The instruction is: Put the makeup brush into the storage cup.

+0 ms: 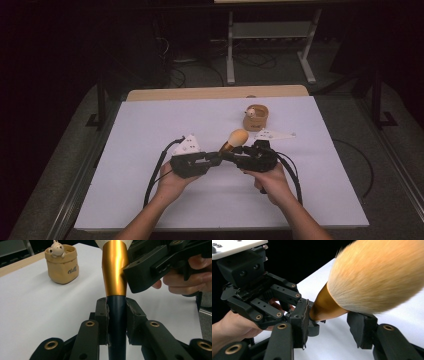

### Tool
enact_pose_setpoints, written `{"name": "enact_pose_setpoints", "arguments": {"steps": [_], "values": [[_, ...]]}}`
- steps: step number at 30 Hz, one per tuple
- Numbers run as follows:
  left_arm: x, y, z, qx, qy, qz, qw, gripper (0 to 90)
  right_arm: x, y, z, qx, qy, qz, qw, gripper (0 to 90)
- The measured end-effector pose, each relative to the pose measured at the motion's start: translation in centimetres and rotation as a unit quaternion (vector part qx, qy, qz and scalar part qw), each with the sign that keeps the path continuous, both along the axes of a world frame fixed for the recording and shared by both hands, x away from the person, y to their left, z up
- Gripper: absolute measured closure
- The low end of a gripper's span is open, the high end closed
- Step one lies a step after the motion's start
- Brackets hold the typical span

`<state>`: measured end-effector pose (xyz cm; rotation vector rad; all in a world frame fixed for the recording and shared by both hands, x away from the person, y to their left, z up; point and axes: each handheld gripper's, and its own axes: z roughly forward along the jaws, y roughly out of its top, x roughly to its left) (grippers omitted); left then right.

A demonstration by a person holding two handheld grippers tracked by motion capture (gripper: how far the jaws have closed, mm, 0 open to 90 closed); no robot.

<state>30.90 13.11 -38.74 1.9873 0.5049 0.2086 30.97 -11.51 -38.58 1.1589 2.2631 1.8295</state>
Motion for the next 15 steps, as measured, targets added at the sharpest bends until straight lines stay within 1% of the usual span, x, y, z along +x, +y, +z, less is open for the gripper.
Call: {"name": "enact_pose_setpoints", "arguments": {"steps": [11,13,15], "values": [[-0.03,-0.20,-0.14,0.003,-0.001,-0.003,1.0000,73.9,0.04,0.42,-0.09,-0.005,-0.009,-0.005,0.9999,53.4],[-0.04,-0.34,-0.21,-0.002,0.003,-0.004,1.0000,73.9,0.01,0.51,-0.05,-0.004,-0.008,-0.004,1.0000,54.1],[-0.02,-0.36,-0.23,0.002,0.002,-0.005,1.0000,73.9,0.00,0.55,-0.05,-0.005,-0.010,-0.004,0.9999,54.5]]}}
